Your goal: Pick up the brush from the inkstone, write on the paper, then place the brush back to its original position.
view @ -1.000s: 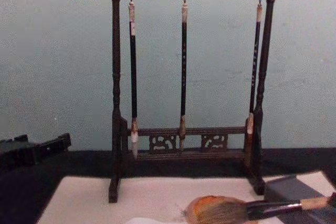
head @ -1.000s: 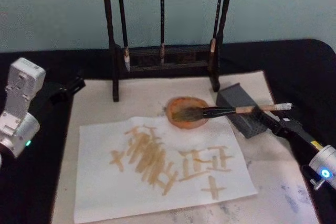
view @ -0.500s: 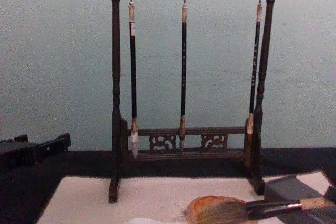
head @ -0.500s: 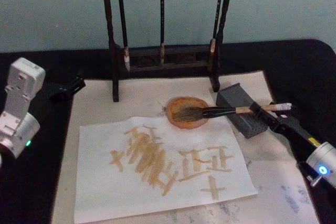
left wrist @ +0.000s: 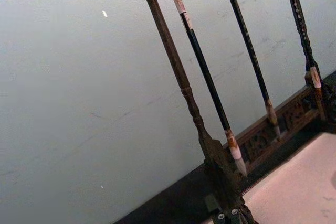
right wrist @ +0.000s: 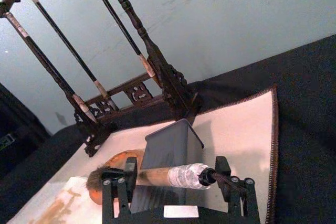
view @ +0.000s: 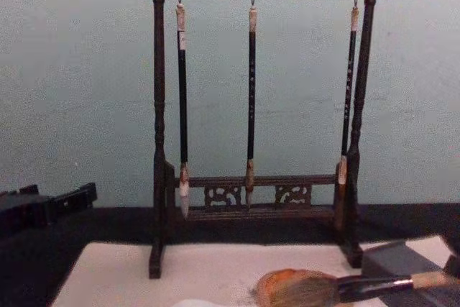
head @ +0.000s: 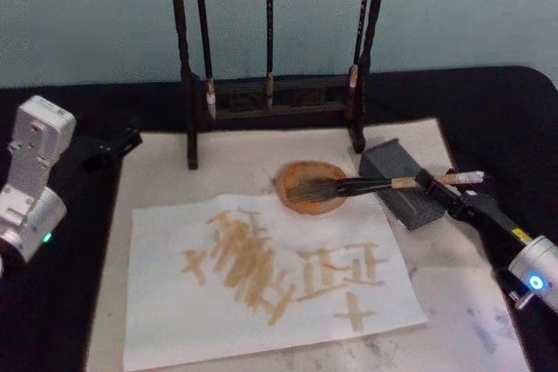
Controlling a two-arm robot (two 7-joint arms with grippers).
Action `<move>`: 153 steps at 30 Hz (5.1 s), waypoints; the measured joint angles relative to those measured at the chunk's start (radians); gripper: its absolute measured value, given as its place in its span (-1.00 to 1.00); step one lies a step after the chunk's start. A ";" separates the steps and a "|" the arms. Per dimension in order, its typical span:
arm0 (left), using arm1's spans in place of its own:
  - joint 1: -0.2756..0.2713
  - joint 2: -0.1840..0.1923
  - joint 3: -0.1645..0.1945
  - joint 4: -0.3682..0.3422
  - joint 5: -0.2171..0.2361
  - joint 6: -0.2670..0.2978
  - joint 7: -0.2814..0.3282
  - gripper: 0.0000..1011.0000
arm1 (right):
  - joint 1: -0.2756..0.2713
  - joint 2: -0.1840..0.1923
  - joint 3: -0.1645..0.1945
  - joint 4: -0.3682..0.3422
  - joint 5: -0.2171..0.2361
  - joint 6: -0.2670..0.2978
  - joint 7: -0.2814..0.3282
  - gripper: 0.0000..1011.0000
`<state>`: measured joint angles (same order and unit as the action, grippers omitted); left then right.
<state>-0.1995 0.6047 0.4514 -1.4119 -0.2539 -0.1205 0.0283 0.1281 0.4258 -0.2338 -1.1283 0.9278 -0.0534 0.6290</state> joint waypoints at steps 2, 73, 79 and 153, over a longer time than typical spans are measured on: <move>0.000 0.000 0.000 0.000 0.000 0.000 0.000 0.98 | 0.000 0.000 0.000 0.000 0.000 0.000 0.000 0.87; 0.000 0.000 0.000 0.000 0.000 0.000 0.000 0.98 | -0.031 0.032 -0.017 -0.107 -0.032 -0.020 -0.027 -0.49; 0.000 0.000 0.000 0.000 0.000 0.000 0.000 0.98 | -0.039 0.040 -0.017 -0.134 -0.036 -0.021 -0.034 -0.55; 0.000 0.000 0.000 0.000 0.000 0.000 0.000 0.98 | 0.084 0.213 -0.307 -0.526 -0.321 0.219 -0.062 -0.67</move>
<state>-0.1996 0.6046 0.4514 -1.4120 -0.2539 -0.1205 0.0283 0.2118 0.6387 -0.5405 -1.6542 0.6070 0.1659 0.5671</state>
